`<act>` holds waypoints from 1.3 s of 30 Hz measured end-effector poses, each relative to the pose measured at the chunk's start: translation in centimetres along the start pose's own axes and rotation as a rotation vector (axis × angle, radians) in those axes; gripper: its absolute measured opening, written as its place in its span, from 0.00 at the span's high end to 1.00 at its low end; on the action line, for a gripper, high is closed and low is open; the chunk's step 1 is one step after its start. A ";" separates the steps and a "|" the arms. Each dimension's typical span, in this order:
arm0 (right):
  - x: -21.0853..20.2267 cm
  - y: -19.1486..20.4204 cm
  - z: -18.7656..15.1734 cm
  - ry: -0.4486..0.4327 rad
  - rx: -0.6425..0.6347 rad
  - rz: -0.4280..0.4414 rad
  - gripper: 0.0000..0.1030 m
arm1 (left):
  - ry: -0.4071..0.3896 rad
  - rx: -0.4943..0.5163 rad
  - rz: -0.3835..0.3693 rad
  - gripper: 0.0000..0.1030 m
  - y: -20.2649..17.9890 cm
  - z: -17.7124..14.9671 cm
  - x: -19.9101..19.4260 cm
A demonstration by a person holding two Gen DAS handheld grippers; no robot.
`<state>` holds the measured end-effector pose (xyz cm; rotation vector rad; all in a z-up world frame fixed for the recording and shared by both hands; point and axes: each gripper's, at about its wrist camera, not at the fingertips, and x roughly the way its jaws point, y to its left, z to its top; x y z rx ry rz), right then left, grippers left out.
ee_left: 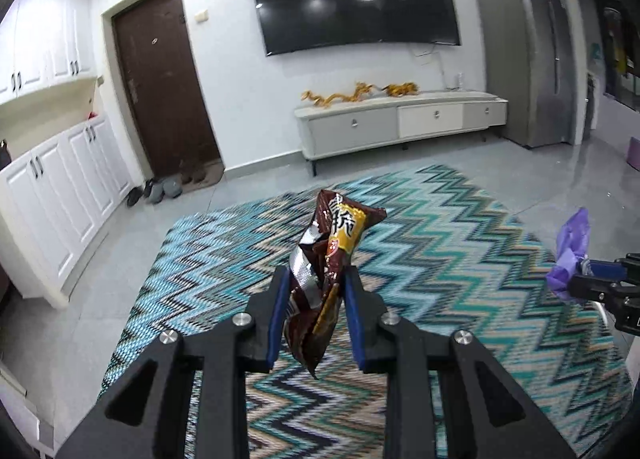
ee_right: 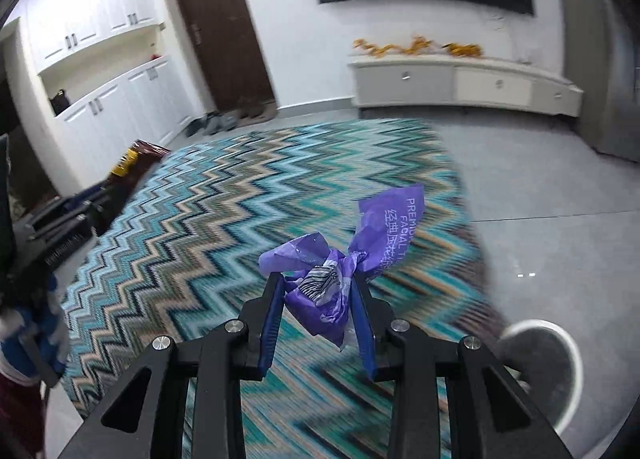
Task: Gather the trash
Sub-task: 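Carry the brown chip bag and purple bag over the trash bin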
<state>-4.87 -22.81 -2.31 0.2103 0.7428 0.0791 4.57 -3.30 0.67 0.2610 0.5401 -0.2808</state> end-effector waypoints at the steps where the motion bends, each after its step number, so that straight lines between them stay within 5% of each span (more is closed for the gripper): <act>1: -0.9 -0.5 -0.4 -0.010 0.008 -0.016 0.70 | -0.008 0.012 -0.008 0.75 -1.0 0.3 -0.5; 13: -7.8 -9.1 -4.5 -0.114 0.156 -0.137 0.70 | -0.022 0.139 -0.057 0.75 -10.1 1.7 -2.8; 21: -8.7 -14.3 -7.3 -0.115 0.242 -0.166 0.70 | 0.021 0.213 -0.095 0.75 -16.0 2.1 -2.1; 39: -8.7 -22.3 -9.7 -0.055 0.326 -0.228 0.70 | 0.206 0.265 -0.321 0.75 -29.2 1.7 2.5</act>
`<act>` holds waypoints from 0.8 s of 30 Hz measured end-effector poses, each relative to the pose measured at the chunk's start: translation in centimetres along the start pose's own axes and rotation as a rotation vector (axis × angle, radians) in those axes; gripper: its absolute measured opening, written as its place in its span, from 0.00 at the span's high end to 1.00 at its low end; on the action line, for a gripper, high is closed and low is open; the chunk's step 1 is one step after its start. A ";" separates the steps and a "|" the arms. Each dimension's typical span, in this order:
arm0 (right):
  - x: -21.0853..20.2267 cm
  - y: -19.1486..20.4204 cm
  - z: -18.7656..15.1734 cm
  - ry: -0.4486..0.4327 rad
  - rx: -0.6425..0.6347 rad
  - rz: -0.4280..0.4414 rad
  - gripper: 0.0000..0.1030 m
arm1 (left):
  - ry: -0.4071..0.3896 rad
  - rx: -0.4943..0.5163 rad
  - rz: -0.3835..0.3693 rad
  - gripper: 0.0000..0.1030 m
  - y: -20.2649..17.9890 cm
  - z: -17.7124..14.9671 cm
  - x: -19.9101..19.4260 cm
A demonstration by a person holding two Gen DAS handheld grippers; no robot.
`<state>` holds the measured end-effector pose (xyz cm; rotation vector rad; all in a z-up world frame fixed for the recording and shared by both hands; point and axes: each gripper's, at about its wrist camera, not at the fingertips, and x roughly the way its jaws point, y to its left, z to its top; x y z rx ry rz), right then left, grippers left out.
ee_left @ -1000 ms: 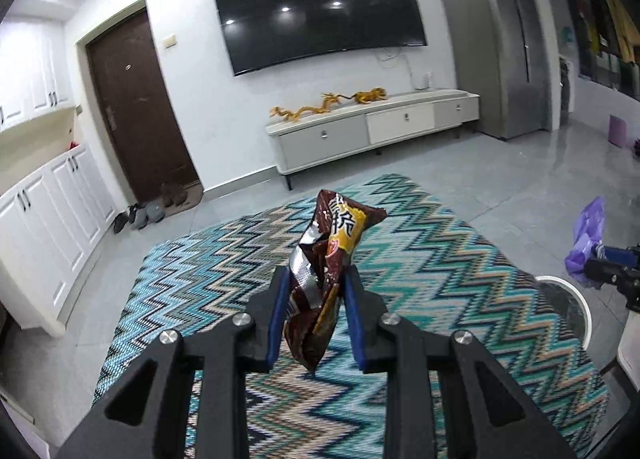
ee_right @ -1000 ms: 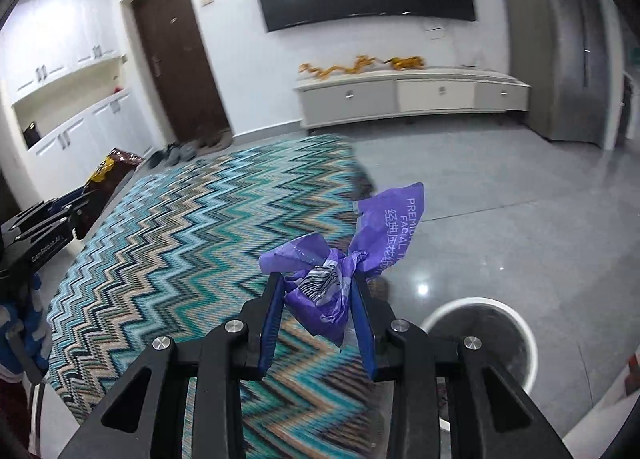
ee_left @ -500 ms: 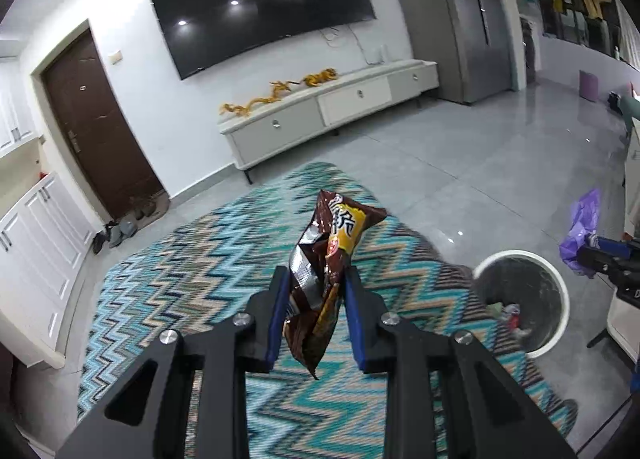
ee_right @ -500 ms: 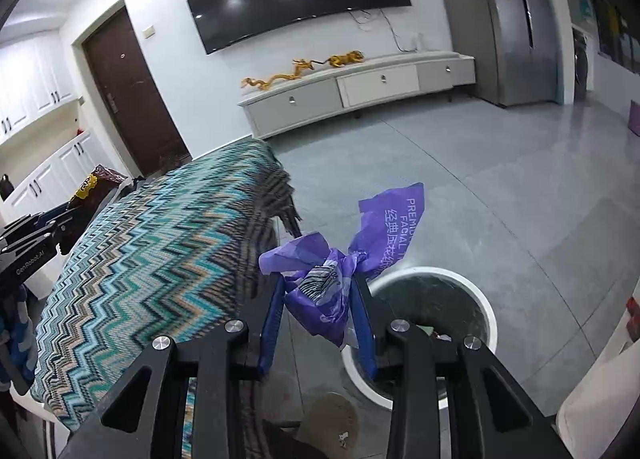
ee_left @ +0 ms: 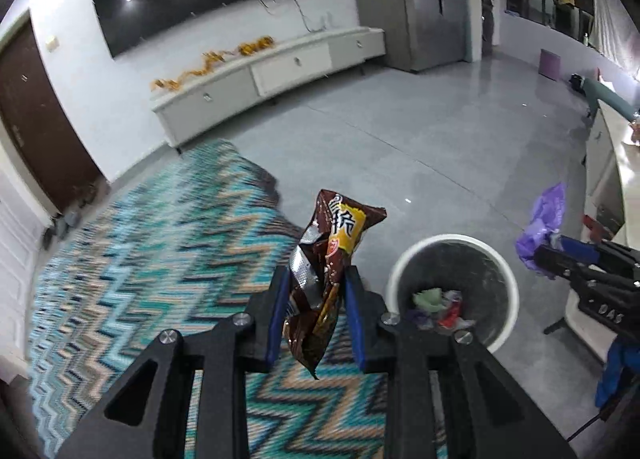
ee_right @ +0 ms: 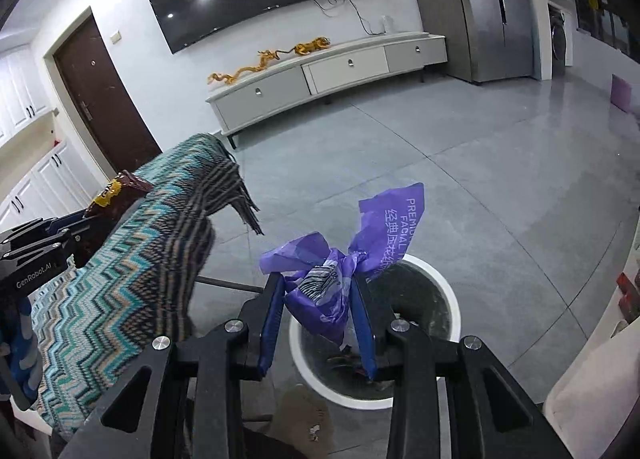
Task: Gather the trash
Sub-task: 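Carry the brown chip bag and purple bag over the trash bin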
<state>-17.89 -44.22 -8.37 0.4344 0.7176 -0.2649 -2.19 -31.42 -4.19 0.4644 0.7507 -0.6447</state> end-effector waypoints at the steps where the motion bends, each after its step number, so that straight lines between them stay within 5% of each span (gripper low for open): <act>1: 0.3 -0.3 0.2 0.004 -0.002 -0.006 0.70 | 0.022 -0.009 -0.028 0.75 -0.4 0.2 0.8; 8: 2.8 -0.9 1.7 0.050 -0.024 -0.054 0.70 | 0.104 -0.014 -0.132 0.75 -3.5 1.7 4.8; 24: 5.5 -2.8 3.4 0.133 -0.003 -0.097 0.70 | 0.265 -0.089 -0.166 0.75 -5.8 3.3 12.2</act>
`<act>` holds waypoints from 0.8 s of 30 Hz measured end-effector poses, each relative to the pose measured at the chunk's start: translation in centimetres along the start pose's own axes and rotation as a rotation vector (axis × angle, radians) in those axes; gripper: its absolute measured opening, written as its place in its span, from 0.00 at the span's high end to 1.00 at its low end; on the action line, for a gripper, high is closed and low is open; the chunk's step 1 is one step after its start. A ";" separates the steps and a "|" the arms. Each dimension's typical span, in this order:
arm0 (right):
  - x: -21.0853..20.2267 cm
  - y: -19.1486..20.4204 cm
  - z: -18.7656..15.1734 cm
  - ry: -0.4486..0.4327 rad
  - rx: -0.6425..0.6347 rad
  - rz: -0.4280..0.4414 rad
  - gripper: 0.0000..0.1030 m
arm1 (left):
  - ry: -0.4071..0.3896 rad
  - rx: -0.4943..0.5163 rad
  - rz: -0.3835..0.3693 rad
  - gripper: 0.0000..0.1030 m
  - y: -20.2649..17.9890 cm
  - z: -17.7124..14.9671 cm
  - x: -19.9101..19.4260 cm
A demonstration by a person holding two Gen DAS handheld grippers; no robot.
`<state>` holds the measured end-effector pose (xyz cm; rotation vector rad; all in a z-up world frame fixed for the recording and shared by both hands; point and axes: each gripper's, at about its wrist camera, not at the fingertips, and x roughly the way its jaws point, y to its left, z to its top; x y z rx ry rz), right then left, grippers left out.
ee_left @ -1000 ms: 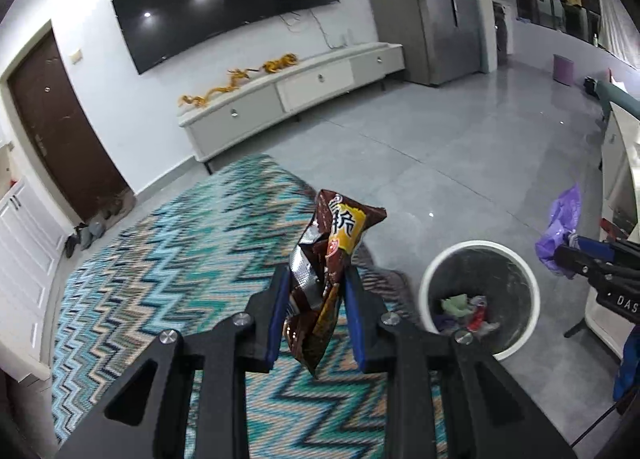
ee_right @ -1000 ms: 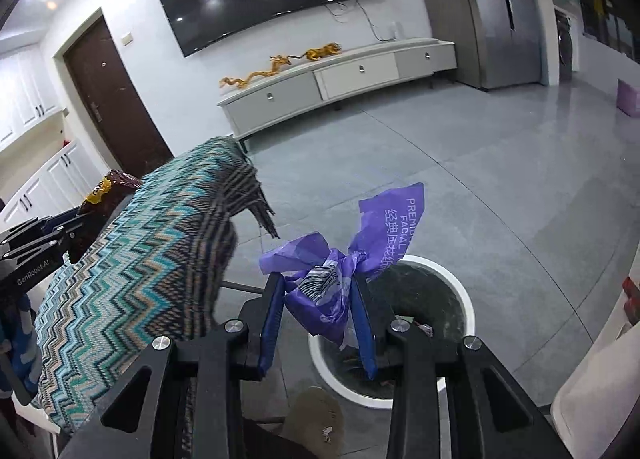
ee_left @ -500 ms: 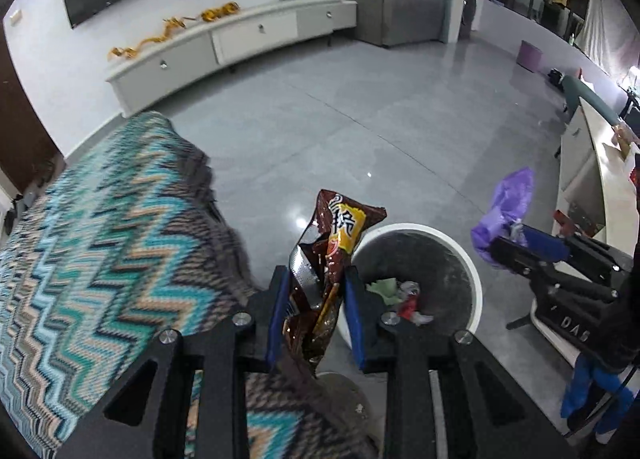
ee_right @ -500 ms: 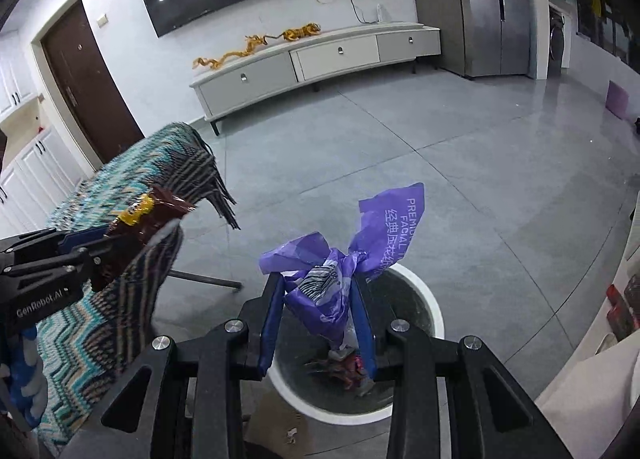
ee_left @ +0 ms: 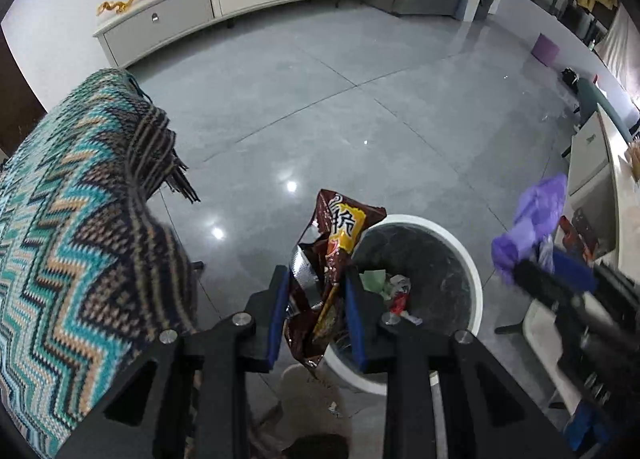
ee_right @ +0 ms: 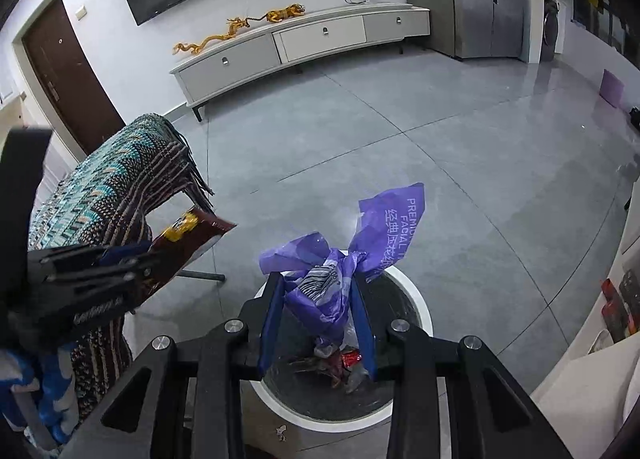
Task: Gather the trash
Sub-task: 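Carry the brown chip bag and purple bag over the trash bin, then open both tools to drop the brown and purple bags into the bin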
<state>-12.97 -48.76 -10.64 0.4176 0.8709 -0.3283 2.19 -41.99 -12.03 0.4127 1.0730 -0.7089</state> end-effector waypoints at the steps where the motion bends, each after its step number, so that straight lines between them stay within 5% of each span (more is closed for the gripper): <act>1: 0.2 0.1 0.0 0.009 -0.004 -0.006 0.70 | 0.002 0.000 -0.001 0.75 -0.2 0.2 0.1; 24: 0.7 0.7 0.1 0.154 -0.076 -0.064 0.67 | 0.097 0.022 0.014 0.74 -3.2 -0.4 5.2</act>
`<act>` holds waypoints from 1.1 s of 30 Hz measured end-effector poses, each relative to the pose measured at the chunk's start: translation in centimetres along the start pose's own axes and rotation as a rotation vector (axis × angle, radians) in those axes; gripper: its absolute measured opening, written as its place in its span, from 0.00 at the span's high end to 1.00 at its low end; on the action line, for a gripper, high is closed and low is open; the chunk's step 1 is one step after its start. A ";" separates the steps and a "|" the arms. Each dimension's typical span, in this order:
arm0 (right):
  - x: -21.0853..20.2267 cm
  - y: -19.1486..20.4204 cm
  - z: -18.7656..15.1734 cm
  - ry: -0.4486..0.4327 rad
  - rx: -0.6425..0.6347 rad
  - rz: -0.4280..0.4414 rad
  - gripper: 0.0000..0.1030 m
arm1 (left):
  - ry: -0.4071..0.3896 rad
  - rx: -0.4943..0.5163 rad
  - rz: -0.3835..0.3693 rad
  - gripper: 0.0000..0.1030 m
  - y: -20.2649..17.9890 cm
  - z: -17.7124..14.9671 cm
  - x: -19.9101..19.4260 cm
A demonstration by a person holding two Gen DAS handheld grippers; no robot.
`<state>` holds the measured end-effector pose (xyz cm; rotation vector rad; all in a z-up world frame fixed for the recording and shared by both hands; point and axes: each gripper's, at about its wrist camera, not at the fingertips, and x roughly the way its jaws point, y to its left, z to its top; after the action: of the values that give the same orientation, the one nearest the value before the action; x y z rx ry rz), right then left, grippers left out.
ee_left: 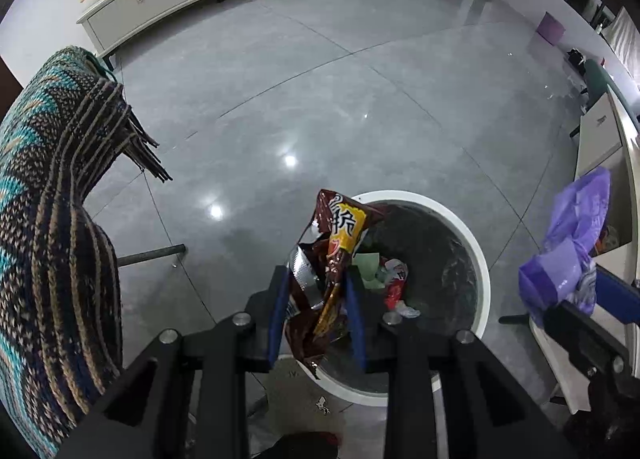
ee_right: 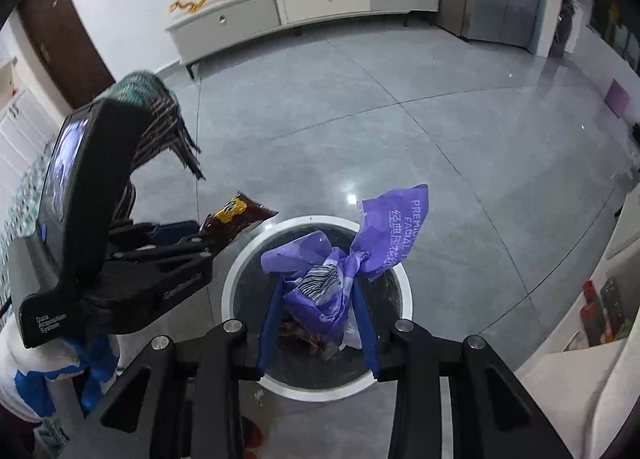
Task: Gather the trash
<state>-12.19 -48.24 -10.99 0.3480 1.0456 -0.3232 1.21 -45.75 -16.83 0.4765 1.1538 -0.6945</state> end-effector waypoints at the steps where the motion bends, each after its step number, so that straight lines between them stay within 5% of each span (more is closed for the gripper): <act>1: 0.3 0.0 0.0 0.005 0.000 -0.005 0.66 | -0.003 0.003 0.001 0.74 0.0 0.0 0.0; 14: 5.4 -1.3 -0.5 0.072 0.054 -0.013 0.66 | 0.005 -0.038 -0.082 0.73 1.5 0.2 0.5; 19: 6.1 -1.5 -0.9 0.072 0.055 -0.026 0.48 | -0.006 -0.068 -0.155 0.50 2.3 0.2 0.1; 24: 6.1 -1.6 -1.3 0.065 0.063 -0.029 0.43 | -0.023 -0.100 -0.184 0.48 2.8 0.3 -0.3; 33: 3.2 -1.1 -0.7 -0.018 0.101 -0.050 0.42 | -0.172 -0.115 -0.218 0.48 4.0 0.1 -5.2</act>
<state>-11.74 -49.22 -14.27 0.4094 1.0240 -0.4248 2.95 -41.73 -11.95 0.1908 1.0856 -0.8361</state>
